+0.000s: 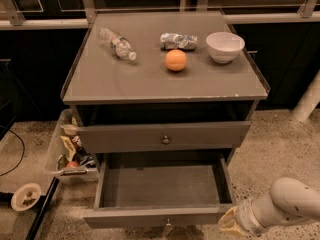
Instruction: Close middle drawer
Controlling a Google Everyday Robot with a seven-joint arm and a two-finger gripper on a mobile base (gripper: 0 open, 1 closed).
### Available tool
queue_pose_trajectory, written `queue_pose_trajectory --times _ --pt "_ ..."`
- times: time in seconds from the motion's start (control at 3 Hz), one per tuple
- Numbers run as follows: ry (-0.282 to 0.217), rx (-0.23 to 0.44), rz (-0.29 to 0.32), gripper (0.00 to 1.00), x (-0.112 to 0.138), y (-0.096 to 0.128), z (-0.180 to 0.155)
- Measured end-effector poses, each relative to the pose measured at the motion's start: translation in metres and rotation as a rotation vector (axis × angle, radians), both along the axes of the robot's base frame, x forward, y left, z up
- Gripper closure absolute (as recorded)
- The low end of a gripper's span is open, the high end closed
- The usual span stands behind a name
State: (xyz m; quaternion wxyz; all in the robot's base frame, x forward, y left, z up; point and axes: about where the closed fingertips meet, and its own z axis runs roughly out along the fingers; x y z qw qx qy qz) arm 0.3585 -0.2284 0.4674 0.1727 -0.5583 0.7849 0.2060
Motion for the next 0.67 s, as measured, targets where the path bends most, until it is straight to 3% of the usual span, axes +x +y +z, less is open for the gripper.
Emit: queue_pose_trajectory --times 0.33,0.67 --pt "-0.041 0.06 -0.025 1.0 0.006 0.001 -0.029" --pt "-0.075 0.111 -0.03 1.0 0.032 0.01 -0.054"
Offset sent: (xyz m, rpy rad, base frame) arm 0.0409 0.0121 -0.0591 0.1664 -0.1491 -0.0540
